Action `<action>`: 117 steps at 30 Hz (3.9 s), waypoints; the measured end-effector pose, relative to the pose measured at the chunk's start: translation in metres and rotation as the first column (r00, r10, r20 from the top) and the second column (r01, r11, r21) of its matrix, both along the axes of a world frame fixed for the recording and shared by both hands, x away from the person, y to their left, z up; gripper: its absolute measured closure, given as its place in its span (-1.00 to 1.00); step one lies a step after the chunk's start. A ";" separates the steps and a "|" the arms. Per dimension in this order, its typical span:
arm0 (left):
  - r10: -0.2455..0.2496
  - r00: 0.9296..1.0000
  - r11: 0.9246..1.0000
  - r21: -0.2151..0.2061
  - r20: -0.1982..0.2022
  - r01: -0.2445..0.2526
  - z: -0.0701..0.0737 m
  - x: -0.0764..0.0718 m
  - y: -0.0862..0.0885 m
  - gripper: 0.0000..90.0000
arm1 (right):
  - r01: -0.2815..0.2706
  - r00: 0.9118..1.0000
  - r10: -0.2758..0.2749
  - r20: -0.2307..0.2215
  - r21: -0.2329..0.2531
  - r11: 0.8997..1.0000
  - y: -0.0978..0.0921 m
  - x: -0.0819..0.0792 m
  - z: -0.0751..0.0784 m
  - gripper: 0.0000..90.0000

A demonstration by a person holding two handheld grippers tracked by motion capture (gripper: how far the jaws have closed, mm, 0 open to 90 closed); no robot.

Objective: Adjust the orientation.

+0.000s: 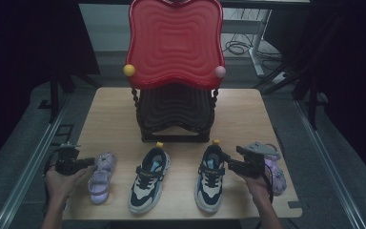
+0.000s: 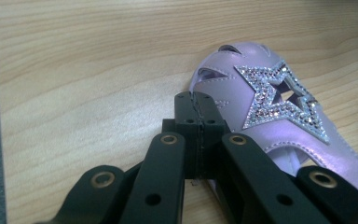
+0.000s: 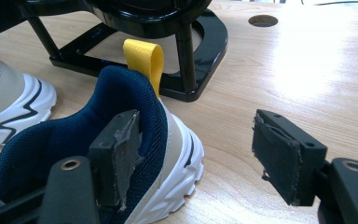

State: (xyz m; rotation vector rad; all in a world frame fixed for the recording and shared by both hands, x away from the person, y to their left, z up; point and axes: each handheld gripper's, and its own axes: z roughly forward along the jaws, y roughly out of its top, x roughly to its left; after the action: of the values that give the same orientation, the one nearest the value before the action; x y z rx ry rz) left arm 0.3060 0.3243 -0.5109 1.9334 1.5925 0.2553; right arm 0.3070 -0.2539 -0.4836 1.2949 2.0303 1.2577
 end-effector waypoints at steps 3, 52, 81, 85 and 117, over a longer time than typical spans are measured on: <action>-0.011 1.000 1.000 -0.004 -0.004 0.011 0.001 0.003 -0.001 0.99 | 0.001 1.000 -0.001 -0.002 -0.002 1.000 0.000 0.000 -0.001 -0.30; -0.115 0.934 0.979 -0.118 0.338 0.164 0.061 -0.055 -0.050 -0.24 | -0.173 0.983 0.176 0.058 -0.050 0.984 0.011 -0.008 0.006 -0.43; -0.219 0.945 0.969 -0.060 0.242 0.240 0.059 -0.046 -0.084 -0.23 | -0.126 0.991 0.130 0.032 -0.098 0.987 -0.076 -0.039 0.036 0.63; -0.226 0.946 0.968 -0.057 0.234 0.245 0.057 -0.043 -0.087 -0.23 | -0.147 0.989 0.147 -0.012 -0.055 0.988 -0.091 -0.037 0.027 0.85; -0.235 0.945 0.967 -0.040 0.228 0.250 0.060 -0.041 -0.088 -0.22 | 0.081 0.987 -0.097 -0.125 -0.134 0.988 -0.170 -0.055 -0.007 0.99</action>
State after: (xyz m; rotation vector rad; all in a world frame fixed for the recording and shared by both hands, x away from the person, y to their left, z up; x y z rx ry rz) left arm 0.2651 0.2367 -0.4513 1.9496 1.1913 0.2981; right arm 0.2516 -0.4239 -0.4908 1.4227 2.0797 1.0087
